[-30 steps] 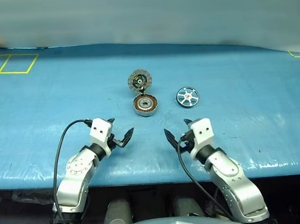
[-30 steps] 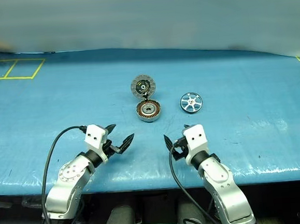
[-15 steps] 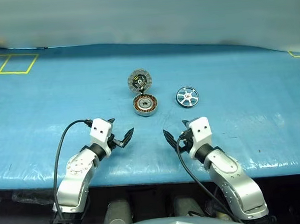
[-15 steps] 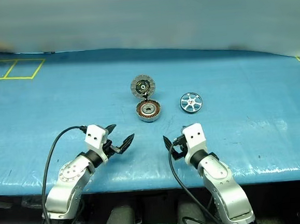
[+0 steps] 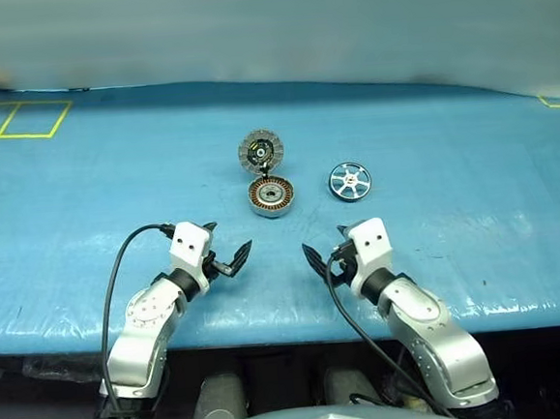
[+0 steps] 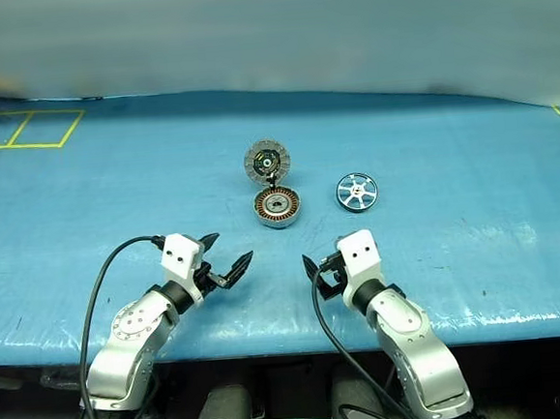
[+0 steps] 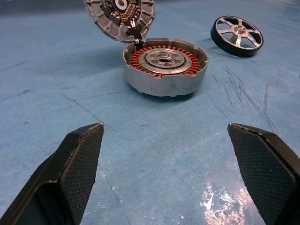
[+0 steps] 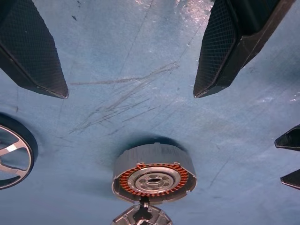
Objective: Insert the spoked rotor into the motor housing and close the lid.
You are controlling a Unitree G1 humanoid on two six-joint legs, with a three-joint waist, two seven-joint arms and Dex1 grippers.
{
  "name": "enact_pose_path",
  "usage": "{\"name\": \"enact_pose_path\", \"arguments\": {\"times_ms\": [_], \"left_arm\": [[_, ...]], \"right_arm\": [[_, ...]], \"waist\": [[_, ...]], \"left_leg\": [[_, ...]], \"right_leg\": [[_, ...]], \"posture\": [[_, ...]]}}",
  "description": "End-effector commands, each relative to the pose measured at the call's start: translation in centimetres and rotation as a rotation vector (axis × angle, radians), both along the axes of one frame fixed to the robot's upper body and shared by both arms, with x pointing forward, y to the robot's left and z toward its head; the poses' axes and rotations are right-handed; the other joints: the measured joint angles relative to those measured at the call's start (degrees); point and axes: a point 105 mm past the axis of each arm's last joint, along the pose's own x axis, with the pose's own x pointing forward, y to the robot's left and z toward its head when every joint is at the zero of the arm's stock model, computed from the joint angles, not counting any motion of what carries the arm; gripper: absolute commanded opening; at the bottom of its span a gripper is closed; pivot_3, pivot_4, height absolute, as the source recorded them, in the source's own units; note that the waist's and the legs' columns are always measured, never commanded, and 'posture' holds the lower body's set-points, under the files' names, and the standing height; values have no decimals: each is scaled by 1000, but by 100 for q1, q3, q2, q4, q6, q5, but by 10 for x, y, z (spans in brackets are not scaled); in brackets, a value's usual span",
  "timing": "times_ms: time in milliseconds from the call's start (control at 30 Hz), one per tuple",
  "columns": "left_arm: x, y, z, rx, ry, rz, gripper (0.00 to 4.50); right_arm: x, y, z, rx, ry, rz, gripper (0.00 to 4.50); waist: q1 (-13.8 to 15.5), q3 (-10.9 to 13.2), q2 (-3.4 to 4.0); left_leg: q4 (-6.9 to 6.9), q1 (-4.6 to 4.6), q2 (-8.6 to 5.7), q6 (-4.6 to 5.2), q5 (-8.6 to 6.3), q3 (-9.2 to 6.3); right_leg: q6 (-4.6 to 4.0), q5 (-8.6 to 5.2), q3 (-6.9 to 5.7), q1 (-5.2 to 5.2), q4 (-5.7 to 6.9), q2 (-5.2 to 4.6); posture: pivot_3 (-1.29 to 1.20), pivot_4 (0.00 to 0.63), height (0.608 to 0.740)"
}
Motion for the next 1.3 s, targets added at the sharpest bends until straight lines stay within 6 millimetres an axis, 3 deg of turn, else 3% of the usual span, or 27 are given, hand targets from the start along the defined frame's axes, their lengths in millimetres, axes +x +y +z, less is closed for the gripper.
{"name": "enact_pose_path", "arguments": {"times_ms": [33, 133, 333, 600, 800, 1000, 1300], "left_arm": [[-2, -6, 10, -19, -34, -26, 4500], [-3, -6, 9, -18, -30, -27, 4500], [-5, -6, 8, -18, -27, -26, 4500], [-14, -9, 7, -30, -27, -50, 4500], [-19, -11, 5, -37, -20, -46, 4500], [-20, -12, 4, -42, -20, -40, 4500], [-19, -13, 5, -59, -25, -30, 4500]], "right_arm": [[4, 12, 19, -38, -24, 66, 4473], [7, 30, 29, -93, 10, 228, 4473], [26, 53, 38, -407, 5, 483, 4473], [73, 91, 59, -557, -50, 583, 4473], [96, 109, 58, -625, -56, 618, 4473], [113, 106, 49, -684, -32, 601, 4473], [122, 91, 37, -725, 26, 590, 4473]], "waist": [[-6, 0, 0], [-11, 2, 3], [4, 4, 6], [-12, 6, 8], [-4, 8, 11], [-17, 11, 15], [-37, 12, 18]], "left_leg": [[1, 0, 0, 0, 0, 1], [3, 1, 1, 1, 2, 2], [1, 2, -3, 5, 4, -1], [0, -15, -2, 7, 4, 3], [3, -37, -3, 8, 5, 6], [4, -38, -1, 7, 6, 9], [4, -38, 0, 5, 7, 11]], "right_leg": [[0, 0, 1, 0, 1, 0], [0, 1, 2, -1, 5, 0], [-2, 1, -2, 0, 3, -3], [9, 8, 0, -1, 8, 2], [39, 25, -4, -15, 8, 2], [42, 28, -3, -17, 11, 5], [43, 28, -2, -19, 16, 5]], "posture": [[0, 150, 740], [0, 150, 740], [0, 150, 740], [0, 150, 740], [0, 150, 740], [0, 150, 740], [0, 150, 740]]}}
